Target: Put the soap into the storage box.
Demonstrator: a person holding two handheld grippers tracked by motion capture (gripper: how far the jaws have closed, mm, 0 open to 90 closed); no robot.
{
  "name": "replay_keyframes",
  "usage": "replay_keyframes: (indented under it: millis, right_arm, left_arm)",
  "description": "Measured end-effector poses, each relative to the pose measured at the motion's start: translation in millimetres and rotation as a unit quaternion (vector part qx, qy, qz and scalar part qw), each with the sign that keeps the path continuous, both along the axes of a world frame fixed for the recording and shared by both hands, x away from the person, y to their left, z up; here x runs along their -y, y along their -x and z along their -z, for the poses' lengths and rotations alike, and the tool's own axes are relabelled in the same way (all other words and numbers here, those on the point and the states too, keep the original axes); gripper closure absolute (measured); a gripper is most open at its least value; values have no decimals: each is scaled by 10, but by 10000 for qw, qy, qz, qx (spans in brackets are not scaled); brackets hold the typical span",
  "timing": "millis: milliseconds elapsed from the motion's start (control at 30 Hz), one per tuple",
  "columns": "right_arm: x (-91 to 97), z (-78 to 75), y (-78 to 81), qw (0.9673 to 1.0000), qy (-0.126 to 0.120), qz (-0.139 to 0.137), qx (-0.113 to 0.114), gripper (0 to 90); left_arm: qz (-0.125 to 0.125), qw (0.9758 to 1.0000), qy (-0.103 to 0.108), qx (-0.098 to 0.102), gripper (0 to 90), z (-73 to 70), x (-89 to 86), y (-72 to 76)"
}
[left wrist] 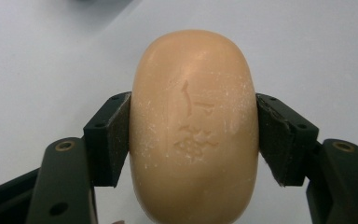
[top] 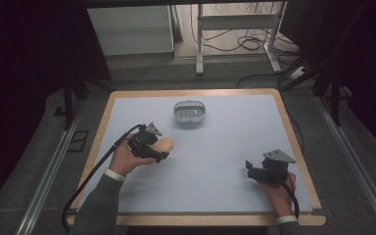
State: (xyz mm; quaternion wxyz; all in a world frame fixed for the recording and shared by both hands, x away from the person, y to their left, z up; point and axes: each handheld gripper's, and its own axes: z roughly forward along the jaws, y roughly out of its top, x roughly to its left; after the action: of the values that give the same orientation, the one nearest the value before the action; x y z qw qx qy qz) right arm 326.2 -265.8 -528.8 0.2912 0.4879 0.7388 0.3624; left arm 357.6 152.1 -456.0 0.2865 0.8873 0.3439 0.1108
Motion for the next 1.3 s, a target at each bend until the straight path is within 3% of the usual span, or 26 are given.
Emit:
replay_keyframes:
  millis: [1300]
  right_arm:
    - [-2, 0, 0, 10000, 7, 0, -10, 94]
  left_arm:
    - [-15, 9999, -83, 74, 330, -129, 78, -233]
